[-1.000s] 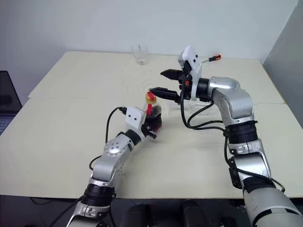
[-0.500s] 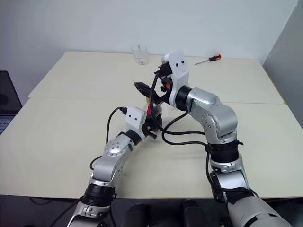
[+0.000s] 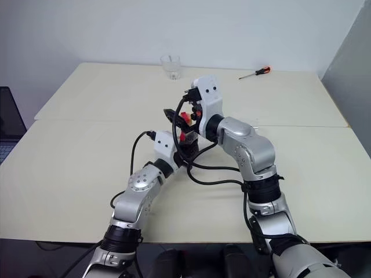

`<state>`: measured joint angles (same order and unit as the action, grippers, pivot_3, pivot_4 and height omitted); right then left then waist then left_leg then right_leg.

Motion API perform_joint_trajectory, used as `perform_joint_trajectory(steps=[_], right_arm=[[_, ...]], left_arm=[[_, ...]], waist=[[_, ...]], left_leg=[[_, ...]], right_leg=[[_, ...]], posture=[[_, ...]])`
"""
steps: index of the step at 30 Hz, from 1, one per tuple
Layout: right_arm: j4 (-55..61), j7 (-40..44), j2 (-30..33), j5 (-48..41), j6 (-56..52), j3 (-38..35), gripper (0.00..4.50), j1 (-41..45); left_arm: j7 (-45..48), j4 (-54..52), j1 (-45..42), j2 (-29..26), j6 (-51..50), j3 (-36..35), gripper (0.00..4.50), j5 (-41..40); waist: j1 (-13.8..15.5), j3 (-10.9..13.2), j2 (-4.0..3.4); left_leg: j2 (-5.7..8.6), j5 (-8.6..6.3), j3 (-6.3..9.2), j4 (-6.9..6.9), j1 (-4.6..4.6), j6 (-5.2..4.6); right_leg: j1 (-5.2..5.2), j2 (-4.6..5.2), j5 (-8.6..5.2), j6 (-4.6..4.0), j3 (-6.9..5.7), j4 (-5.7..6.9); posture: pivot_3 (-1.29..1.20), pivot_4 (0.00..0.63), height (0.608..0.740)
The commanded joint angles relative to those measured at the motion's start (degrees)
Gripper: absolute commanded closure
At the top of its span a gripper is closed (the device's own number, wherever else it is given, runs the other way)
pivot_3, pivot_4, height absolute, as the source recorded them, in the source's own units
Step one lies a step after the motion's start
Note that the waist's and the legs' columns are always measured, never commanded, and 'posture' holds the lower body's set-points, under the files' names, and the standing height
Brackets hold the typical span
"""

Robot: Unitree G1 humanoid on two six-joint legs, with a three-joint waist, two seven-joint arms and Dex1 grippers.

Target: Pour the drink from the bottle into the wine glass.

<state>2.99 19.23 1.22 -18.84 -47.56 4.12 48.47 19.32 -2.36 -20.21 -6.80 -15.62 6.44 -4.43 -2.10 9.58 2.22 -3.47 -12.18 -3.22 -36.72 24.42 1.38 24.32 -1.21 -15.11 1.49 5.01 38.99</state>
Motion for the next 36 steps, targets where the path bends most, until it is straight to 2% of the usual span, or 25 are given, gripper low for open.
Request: perform_joint_trajectory(steps=[1,6,14,36], right_arm=[[-1.7,-0.7,-0.7,1.0,3.3,0.1,0.00,0.6],[-7.1,-0.8,-1.4,1.9,8.1,-0.8,0.00,2.5],[-9.7,0.0,-0.4,2.0,10.2,-1.0,0.00,3.3],[1.5,0.7,3.8,-0.8,3.6,-1.6,0.00,-1.7]], left_arm=[[-0.1,-2.2,-0.4,0.4,2.0,0.0,3.47,-0.4],[0.0,-2.0,-0.2,0.5,2.1,0.1,3.47,-0.3],[0.0,-1.8,-0.1,0.4,2.1,0.0,3.47,-0.2],[0.3,-2.1,-0.8,-0.1,1.5,0.5,3.50,-0.6]], waist=[[0.0,0.0,0.00],[-0.1,0.0,0.00],[-0.3,0.0,0.00],[-0.4,0.0,0.00]], left_leg=[[0.00,0.00,0.00,0.00,0.00,0.00],[0.00,0.00,-0.02,0.00,0.00,0.00],[-0.01,0.00,-0.01,0.01,0.00,0.00],[-0.01,0.00,0.01,0.02,0.01,0.00]], right_leg=[[0.00,0.00,0.00,0.00,0.00,0.00],[0.00,0.00,0.00,0.00,0.01,0.00],[0.00,0.00,0.00,0.00,0.01,-0.01],[0.01,-0.01,0.00,0.01,0.01,-0.01]], posture=[[0.00,0.150,0.740],[0.00,0.150,0.740],[0.00,0.150,0.740],[0.00,0.150,0.740]])
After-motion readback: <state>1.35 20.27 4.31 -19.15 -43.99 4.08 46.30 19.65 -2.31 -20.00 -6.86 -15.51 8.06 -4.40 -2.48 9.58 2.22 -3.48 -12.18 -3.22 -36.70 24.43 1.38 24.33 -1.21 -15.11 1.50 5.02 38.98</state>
